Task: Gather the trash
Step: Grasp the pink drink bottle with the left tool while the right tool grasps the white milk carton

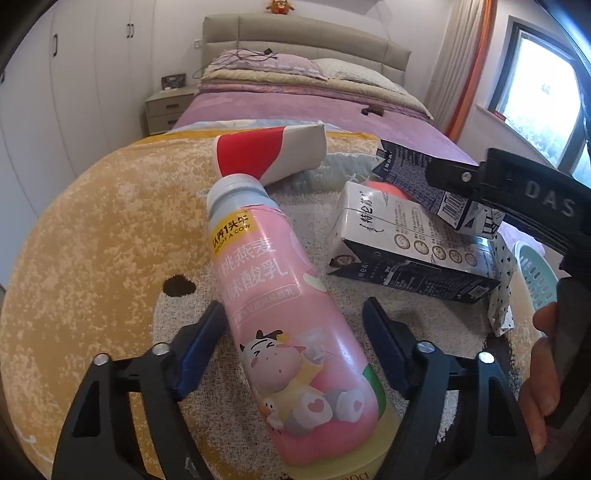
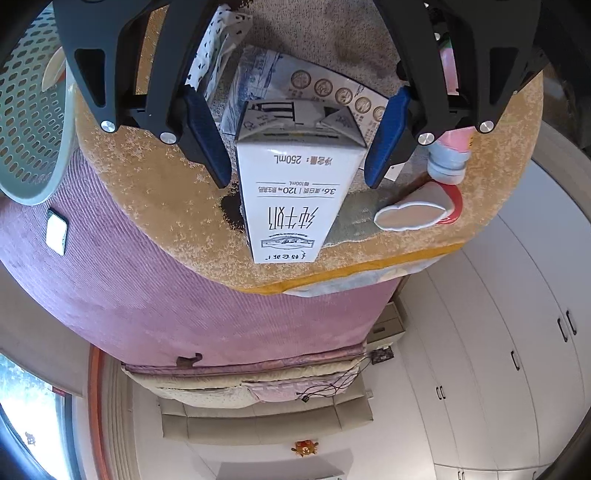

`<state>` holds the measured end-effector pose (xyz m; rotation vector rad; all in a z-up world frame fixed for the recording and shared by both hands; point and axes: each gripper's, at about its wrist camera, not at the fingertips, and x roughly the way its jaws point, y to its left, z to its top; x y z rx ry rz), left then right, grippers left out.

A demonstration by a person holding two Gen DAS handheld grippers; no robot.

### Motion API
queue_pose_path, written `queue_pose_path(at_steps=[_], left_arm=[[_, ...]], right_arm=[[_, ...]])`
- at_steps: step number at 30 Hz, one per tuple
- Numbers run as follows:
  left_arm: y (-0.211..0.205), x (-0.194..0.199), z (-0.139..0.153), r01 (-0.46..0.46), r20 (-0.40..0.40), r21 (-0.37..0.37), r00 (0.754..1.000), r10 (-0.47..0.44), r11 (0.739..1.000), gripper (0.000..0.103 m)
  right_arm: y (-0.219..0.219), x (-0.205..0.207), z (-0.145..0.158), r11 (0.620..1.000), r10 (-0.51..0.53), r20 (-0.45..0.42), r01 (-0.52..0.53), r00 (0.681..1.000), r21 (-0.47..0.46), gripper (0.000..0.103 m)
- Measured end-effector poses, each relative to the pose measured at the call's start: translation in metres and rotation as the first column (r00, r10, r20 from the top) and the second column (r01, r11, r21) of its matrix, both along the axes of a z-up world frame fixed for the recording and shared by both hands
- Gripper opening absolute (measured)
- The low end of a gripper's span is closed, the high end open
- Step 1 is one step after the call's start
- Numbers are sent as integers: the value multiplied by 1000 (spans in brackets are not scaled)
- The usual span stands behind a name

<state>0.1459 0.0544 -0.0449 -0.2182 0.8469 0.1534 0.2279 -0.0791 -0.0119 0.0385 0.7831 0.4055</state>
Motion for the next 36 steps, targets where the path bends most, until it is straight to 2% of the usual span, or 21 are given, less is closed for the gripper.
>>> queue_pose_path(at_steps=[2,4,6,11,15,23,28,31,36], left_arm=[[-2,-1,0,-5,1,11,1000,5,1000,63],[-1,-4,0,-13,5,13,1000,13,1000,55],[2,-7,1,-16,11,-6,1000,16,1000,49],[12,-24,6,-26,53,-83,998,30,996,49],[10,-40,15,-23,88,-90,996,31,996,49],[3,-71,45,23,192,-131,981,2,991,49],[-27,-75,67,72,236,-111,971,-44,991,49],[-56,-69,75,113,244,-86,966,-89,990,49],[-106,-52,88,219,255,-76,947,-194,973,49]], right_arm=[[2,2,-2,1000,-7,-8,7,1000,-12,68],[3,4,-5,1000,5,-25,-5,1000,-13,60],[1,4,-5,1000,5,-17,-5,1000,-23,59],[-7,-12,1,999,3,38,-1,999,-38,56],[-25,-36,12,1000,11,96,-11,995,0,55],[-71,-78,42,996,-43,179,29,983,80,55],[-115,-103,58,989,-128,232,106,964,104,55],[-150,-108,64,977,-165,202,132,965,168,55],[-206,-114,73,953,-280,201,246,939,175,55]])
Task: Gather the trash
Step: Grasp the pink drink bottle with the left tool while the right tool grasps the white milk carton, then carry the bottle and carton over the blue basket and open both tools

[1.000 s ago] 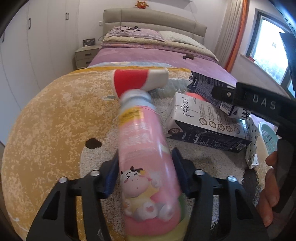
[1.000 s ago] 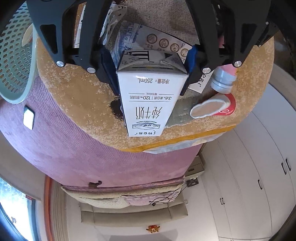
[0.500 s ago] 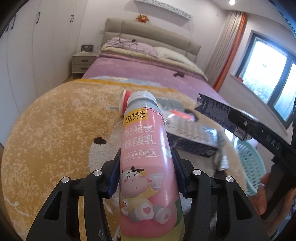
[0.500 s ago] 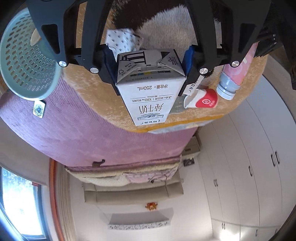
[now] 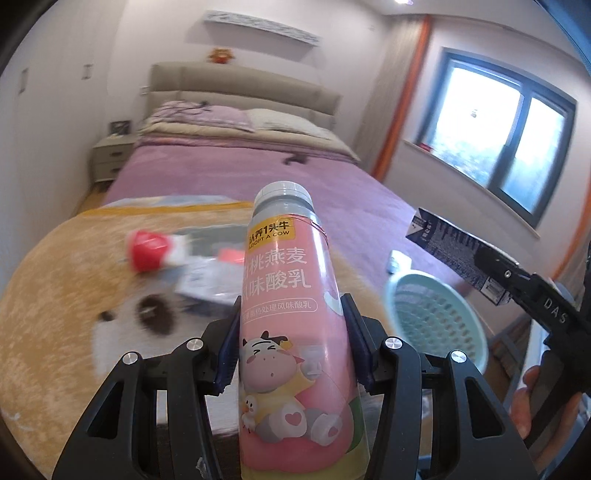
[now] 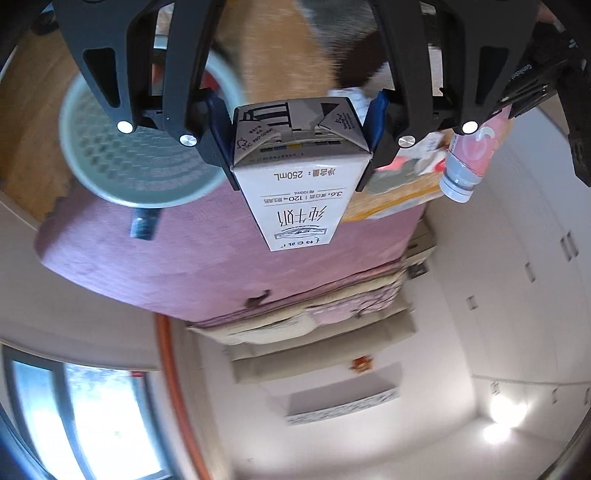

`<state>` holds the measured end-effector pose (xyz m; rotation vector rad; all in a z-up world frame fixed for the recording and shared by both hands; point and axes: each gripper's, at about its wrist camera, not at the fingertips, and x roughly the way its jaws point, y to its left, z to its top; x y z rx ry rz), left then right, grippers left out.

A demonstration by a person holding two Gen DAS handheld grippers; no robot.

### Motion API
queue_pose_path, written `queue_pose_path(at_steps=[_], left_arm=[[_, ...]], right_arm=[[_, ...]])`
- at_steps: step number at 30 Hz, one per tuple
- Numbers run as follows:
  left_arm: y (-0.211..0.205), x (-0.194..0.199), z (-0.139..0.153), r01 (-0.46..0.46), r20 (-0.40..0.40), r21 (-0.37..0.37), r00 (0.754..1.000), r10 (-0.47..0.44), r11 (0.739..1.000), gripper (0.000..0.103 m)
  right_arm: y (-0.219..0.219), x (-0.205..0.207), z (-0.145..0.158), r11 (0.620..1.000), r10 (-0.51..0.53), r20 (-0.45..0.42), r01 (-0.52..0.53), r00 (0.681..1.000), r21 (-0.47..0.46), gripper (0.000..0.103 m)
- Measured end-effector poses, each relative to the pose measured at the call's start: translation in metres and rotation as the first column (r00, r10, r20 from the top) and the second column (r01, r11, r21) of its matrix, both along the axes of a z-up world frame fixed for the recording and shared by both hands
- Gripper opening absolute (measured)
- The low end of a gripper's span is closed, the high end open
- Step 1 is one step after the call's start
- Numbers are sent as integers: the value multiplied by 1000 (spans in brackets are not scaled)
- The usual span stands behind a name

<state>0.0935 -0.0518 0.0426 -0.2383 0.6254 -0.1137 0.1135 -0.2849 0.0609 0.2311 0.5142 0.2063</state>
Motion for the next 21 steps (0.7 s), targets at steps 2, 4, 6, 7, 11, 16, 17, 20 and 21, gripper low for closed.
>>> queue_pose_path(at_steps=[2,4,6,7,11,16,17,20,21], left_arm=[[-23,8,5,53,13,4,999,-53,999,49],[-50,18,7,107,17,22,994,-108,994,49],[-73,29,5,163,6,29,986,-164,986,49],[-85,36,2,194,-5,36,981,-194,980,49],[-125,64,-19,272,-76,67,961,-267,960,49],[-165,92,-43,373,-160,9,916,-367,928,49],[-171,98,-45,383,-170,12,911,-376,924,49],[-190,109,-56,411,-194,13,895,-401,911,49],[-194,112,-61,416,-203,11,891,-405,909,49]], right_arm=[[-20,-2,1,999,-43,-5,43,999,3,55],[-44,-2,-2,996,-91,-20,91,996,9,55],[-61,0,-8,991,-136,-42,137,990,6,55],[-71,3,-13,986,-164,-57,164,985,3,55],[-102,15,-34,973,-223,-135,228,965,25,55],[-135,30,-66,955,-271,-236,291,933,55,55],[-137,32,-71,952,-280,-247,301,928,51,55],[-146,40,-86,947,-294,-287,318,912,41,56],[-148,43,-90,945,-300,-298,325,906,37,56]])
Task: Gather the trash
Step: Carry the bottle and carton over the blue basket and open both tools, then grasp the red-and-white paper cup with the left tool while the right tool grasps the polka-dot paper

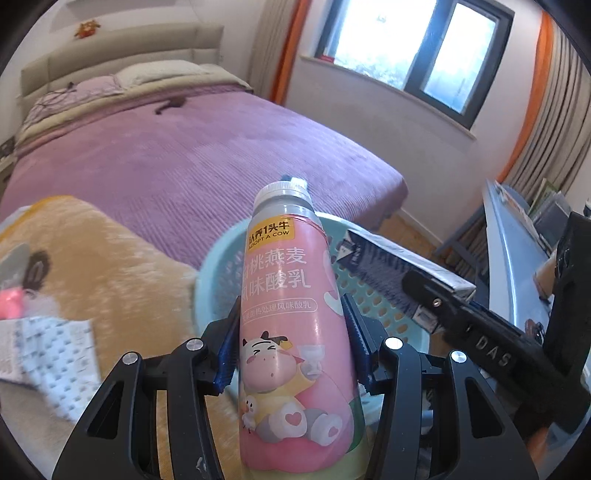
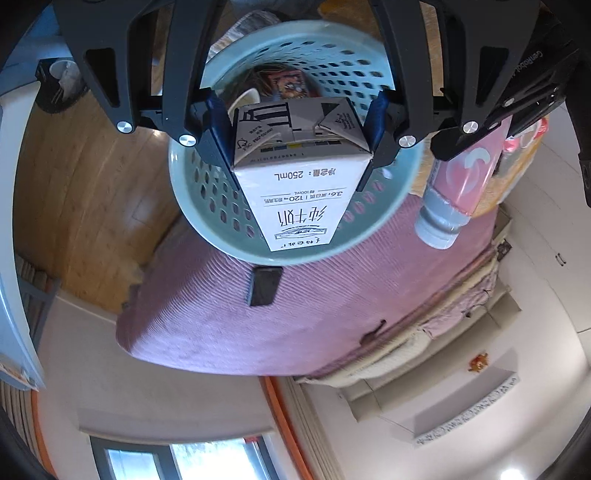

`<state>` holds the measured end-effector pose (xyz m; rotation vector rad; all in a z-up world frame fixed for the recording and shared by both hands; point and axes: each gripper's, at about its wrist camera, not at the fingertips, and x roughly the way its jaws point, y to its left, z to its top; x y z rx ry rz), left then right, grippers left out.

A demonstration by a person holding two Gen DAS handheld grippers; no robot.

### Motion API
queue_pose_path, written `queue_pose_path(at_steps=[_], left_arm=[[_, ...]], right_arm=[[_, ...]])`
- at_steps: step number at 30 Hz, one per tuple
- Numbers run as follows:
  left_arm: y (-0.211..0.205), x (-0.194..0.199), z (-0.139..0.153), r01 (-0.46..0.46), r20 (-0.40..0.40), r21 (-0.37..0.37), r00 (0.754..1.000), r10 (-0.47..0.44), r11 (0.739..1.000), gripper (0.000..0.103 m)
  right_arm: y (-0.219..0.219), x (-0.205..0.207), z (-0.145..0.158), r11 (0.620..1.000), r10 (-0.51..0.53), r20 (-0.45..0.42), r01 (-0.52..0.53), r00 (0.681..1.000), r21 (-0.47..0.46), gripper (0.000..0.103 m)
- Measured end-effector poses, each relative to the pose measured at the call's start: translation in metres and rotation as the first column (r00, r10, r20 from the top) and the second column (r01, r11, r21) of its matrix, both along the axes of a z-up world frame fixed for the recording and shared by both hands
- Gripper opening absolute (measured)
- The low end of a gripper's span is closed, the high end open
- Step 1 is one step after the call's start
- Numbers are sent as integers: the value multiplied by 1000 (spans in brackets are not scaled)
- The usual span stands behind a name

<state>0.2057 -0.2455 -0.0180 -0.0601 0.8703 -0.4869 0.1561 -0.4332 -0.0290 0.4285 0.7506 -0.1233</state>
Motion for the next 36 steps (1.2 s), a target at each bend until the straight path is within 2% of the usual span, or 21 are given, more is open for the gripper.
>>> queue_pose_path(at_steps=[2,4,5,6,11,20,29,36], left_arm=[[-5,3,-7,11,-10,-13,1000,-11,1000,50],[-5,4,-8,9,8,-22,1000,-9,1000,61],[-7,3,-7,1,17,-19,1000,0,1000,70],[-5,0,-7,-10,30,-20,1000,10,1000,72],[7,-7,0,-9,38,-65,999,12,998,72],[32,-31,18,-30,98,-93,994,39,995,71],[113,-59,46,-150,168,-142,971,173,978,71],[201,-69,63,-307,195,-154,922,334,939,71]], right_arm=[[-5,5,-6,1000,-7,-16,7,1000,0,57],[-8,8,-13,1000,-4,-39,5,999,14,61],[-10,10,-13,1000,2,-43,-1,999,24,63],[-10,9,-15,999,12,-41,-10,999,32,63],[-13,1,-14,998,37,-22,-36,999,43,63],[17,-19,14,994,105,37,-106,994,1,63],[79,-35,46,972,236,118,-232,965,-47,63],[145,-37,54,931,364,165,-351,917,-104,63]])
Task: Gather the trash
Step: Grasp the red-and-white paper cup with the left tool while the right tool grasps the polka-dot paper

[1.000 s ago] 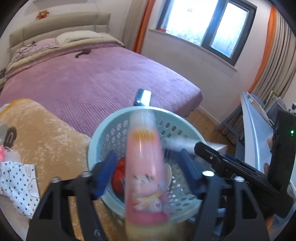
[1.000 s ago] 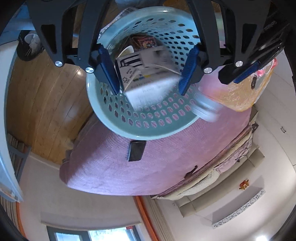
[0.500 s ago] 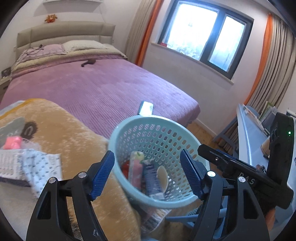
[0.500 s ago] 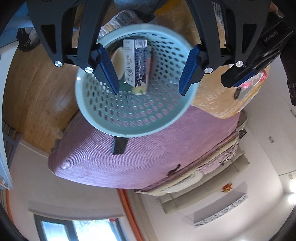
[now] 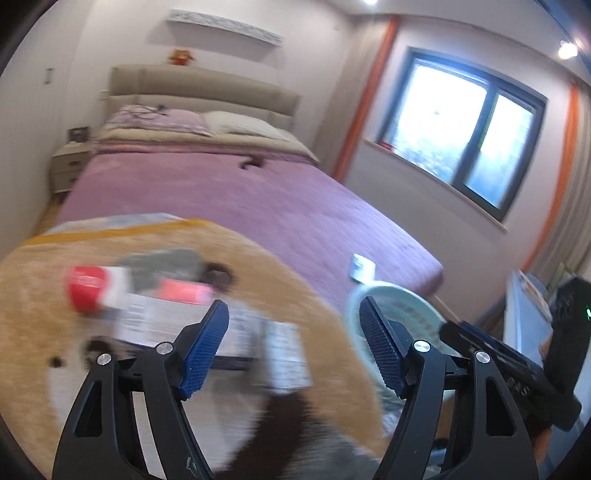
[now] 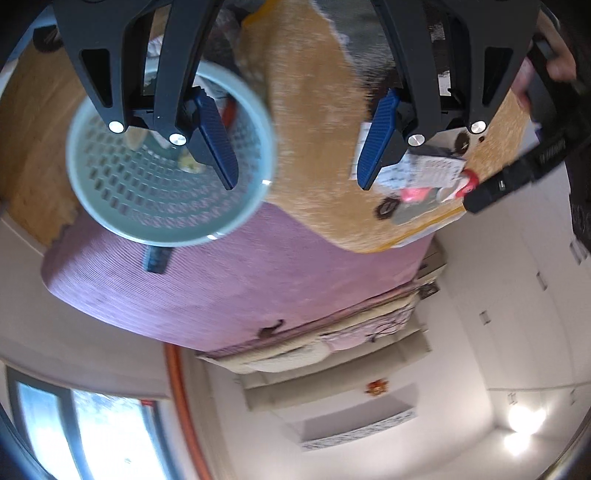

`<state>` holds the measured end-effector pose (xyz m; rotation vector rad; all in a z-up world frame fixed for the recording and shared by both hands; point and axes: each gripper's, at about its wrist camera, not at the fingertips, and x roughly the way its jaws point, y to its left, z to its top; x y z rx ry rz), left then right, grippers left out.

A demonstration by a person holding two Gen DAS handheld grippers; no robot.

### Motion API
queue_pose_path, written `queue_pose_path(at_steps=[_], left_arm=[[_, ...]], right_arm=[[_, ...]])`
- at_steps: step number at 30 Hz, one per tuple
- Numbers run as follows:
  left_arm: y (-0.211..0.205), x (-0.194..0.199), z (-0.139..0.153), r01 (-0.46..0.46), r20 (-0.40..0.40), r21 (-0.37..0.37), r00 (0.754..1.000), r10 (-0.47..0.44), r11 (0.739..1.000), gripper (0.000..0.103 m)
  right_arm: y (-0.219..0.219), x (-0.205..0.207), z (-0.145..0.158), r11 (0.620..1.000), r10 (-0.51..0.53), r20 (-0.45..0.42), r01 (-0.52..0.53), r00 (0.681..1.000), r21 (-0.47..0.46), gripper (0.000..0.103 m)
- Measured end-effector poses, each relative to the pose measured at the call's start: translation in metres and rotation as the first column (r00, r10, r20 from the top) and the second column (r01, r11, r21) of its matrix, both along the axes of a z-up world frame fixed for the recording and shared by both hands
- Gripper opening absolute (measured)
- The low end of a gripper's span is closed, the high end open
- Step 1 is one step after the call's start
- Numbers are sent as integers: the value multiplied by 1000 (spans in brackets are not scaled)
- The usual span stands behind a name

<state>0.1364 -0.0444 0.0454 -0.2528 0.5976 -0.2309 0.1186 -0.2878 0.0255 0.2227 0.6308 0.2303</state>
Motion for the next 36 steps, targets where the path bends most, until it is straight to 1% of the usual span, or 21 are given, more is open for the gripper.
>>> queue_pose_path(at_steps=[5,9,12,14,18,19,21,26,27,28,29,30,31,33,34,35,36], left_arm=[[64,5,-2,-126,-15,16,992,126,992,71],[101,14,-8,-197,-42,13,979,197,980,71],[123,25,-18,-234,-73,12,970,234,972,71],[135,32,-25,-245,-91,13,965,245,970,71],[150,50,-40,-253,-129,13,959,252,968,71],[152,54,-42,-253,-134,14,958,252,968,71],[155,59,-48,-248,-143,21,958,248,969,67],[158,73,-61,-218,-192,22,957,219,976,67],[158,74,-64,-217,-196,21,956,217,976,65],[158,75,-67,-214,-204,18,955,213,977,62],[158,77,-70,-210,-214,15,954,209,978,53],[159,77,-74,-207,-229,9,952,204,978,44],[160,77,-77,-215,-237,8,948,211,977,43],[164,73,-79,-218,-236,-12,949,209,976,38],[165,71,-79,-218,-236,-19,949,207,976,37],[166,69,-79,-218,-236,-27,950,206,976,35],[167,66,-78,-219,-235,-37,950,204,975,34]], right_arm=[[43,7,-10,996,78,-8,-78,997,-44,63],[74,16,-24,989,128,-38,-130,991,-64,63],[95,21,-36,984,152,-58,-157,987,-86,63],[104,23,-43,981,162,-70,-169,984,-96,63],[123,34,-55,972,171,-96,-183,981,-144,63],[126,36,-57,971,170,-101,-184,980,-153,63],[133,40,-62,965,170,-113,-189,979,-181,63],[144,45,-74,954,137,-145,-170,980,-247,63],[144,46,-74,955,136,-144,-168,980,-246,62],[143,47,-74,955,136,-145,-169,980,-245,54],[142,48,-76,955,139,-152,-173,979,-242,45],[142,49,-78,955,150,-167,-187,974,-231,40],[141,50,-80,956,157,-178,-195,971,-221,32],[138,49,-80,959,148,-175,-185,973,-216,26],[137,49,-80,960,142,-176,-179,974,-214,18],[136,50,-81,962,139,-180,-176,974,-210,14],[134,50,-81,964,136,-182,-172,974,-201,13]])
